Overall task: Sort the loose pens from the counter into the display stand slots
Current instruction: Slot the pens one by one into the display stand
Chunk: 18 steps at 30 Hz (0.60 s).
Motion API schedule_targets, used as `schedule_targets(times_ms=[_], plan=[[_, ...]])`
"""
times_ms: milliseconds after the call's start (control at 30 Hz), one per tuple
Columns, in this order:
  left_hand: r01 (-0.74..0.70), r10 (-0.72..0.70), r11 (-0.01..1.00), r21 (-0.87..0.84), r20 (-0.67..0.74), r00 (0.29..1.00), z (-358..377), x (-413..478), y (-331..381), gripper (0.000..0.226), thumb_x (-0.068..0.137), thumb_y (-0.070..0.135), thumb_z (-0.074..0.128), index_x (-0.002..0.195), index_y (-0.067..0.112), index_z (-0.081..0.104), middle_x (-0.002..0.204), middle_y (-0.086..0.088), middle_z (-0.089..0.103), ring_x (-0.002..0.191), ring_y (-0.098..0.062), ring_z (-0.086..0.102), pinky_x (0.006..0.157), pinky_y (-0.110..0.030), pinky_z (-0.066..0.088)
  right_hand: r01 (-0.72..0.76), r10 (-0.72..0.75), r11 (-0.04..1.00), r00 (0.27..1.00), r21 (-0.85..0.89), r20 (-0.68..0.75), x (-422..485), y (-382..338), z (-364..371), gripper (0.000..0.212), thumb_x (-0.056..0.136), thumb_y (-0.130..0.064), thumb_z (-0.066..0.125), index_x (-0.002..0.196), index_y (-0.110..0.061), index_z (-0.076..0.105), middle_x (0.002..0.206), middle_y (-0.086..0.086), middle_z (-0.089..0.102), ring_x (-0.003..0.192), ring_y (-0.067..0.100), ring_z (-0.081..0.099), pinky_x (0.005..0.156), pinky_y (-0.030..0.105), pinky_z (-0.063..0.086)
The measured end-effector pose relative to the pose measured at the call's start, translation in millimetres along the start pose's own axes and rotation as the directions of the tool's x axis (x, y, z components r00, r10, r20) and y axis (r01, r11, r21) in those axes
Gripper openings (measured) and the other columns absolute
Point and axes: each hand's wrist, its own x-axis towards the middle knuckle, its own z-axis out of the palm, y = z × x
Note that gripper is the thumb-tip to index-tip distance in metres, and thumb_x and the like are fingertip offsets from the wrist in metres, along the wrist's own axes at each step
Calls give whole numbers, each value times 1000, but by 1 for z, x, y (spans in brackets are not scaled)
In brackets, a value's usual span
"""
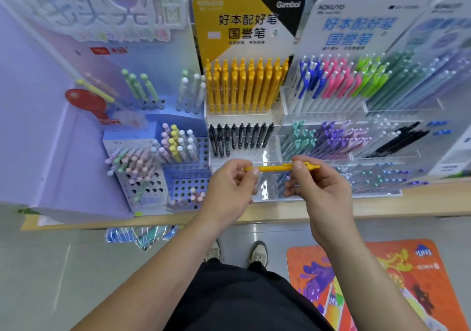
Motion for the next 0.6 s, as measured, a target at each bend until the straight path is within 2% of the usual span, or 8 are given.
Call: schedule_targets(times_ms=[67,133,200,267,367,467,533,600], plan=[[-15,13,987,157,13,1000,0,3,-16,33,102,27,68,132,19,59,93,0,72,81,-21,73,77,-42,62,133,-140,965,990,-224,-14,7,5,-5,7,97,-21,69,99,-25,75,81,1,72,73,19,69,72,39,60],[-4,3,977,215,7,1000,-5,5,-29,33,101,27,68,133,21,59,94,2,70,85,-22,72,83,-45,60,216,-218,873,975,-437,46,14,13,-8,9,97,-24,70,97,-33,72,78,-4,72,71,14,67,66,31,55],[18,-21,978,207,11,1000,-9,5,-39,29,102,24,67,130,24,61,100,-1,68,87,-25,72,82,-41,60,257,-250,789,964,-559,90,20,22,-7,10,95,-23,71,104,-26,73,76,-15,69,71,6,65,66,21,49],[27,-26,988,154,-7,1000,-11,4,-46,26,102,18,66,126,27,62,99,-3,67,86,-31,72,76,-36,59,257,-255,756,963,-602,91,24,35,-5,17,94,-21,73,111,-20,72,76,-18,67,73,3,65,70,17,49],[26,-23,996,89,-31,999,-13,3,-53,25,102,16,65,123,29,63,98,-2,68,86,-32,72,68,-28,56,247,-228,715,967,-654,116,31,51,3,12,95,-22,72,106,-17,68,74,-10,70,65,5,64,65,23,48],[35,-35,997,64,-13,999,-17,-1,-59,28,103,18,64,129,27,61,101,-2,68,89,-29,71,70,-26,57,295,-240,663,954,-688,178,33,68,10,6,95,-13,69,101,-14,68,67,-15,63,56,-5,57,59,7,40],[34,-34,998,50,-4,999,-20,-4,-61,31,104,17,64,133,26,61,101,-1,68,89,-27,71,72,-26,57,339,-264,627,940,-701,218,33,78,12,6,96,-11,69,102,-13,69,69,-8,68,52,-1,53,57,7,38],[36,-36,998,47,-8,999,-21,-5,-64,32,103,17,64,134,25,61,102,0,68,89,-25,72,73,-23,57,377,-279,592,925,-713,258,35,87,12,7,95,-10,70,102,-13,69,74,-2,73,56,9,59,57,14,36]])
